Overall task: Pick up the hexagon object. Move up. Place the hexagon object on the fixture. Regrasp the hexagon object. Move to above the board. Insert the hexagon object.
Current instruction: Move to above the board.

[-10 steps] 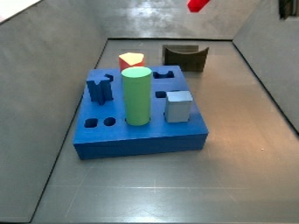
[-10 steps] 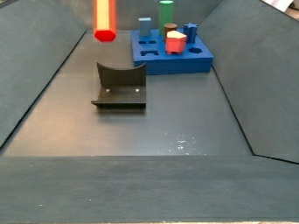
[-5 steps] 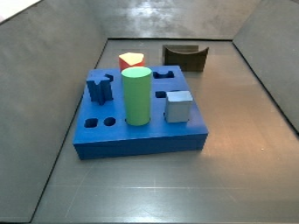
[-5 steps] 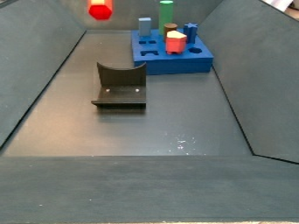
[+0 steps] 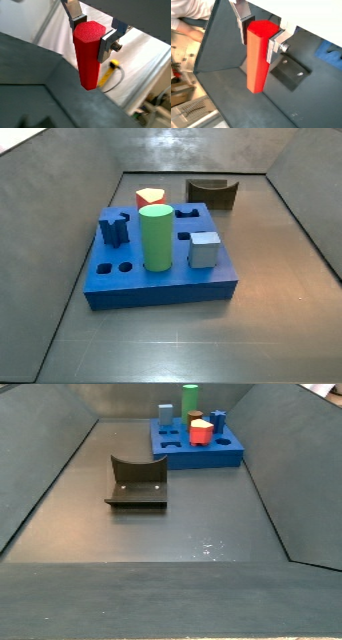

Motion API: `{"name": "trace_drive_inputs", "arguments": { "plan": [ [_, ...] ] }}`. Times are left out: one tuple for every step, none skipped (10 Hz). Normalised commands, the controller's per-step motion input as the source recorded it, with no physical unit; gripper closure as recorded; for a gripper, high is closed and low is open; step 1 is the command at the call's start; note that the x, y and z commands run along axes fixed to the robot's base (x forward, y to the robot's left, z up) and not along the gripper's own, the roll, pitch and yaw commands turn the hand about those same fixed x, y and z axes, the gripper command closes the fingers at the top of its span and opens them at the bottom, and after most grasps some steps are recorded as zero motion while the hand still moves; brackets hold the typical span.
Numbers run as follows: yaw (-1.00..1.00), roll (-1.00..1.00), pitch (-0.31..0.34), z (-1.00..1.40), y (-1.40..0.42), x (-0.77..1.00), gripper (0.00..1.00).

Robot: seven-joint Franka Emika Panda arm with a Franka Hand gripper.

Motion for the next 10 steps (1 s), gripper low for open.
{"name": "trace_drive_inputs", "arguments": {
  "plan": [
    [-0.07,-1.00,-0.033,0.09,-0.96,-1.00,1.00],
    [-0.07,-1.00,-0.060,0.09,-0.88,-1.00,1.00],
    [-0.07,-1.00,-0.072,0.07,-0.84,-1.00,1.00],
    [-0.07,-1.00,-0.081,0.07,-0.81,-1.00,1.00],
    [-0.07,-1.00,-0.094,0.07,-0.76,-1.00,1.00],
    [-0.07,-1.00,-0.098,0.06,-0.69,-0.98,1.00],
    [-0.08,-1.00,-0.106,0.04,-0.31,-0.55,1.00],
    [-0.08,-1.00,-0.109,0.02,-0.17,-0.39,1.00],
    [-0.08,-1.00,-0.097,0.01,-0.05,-0.20,1.00],
    [-0.08,-1.00,-0.097,0.01,-0.03,-0.14,1.00]
  ]
}}
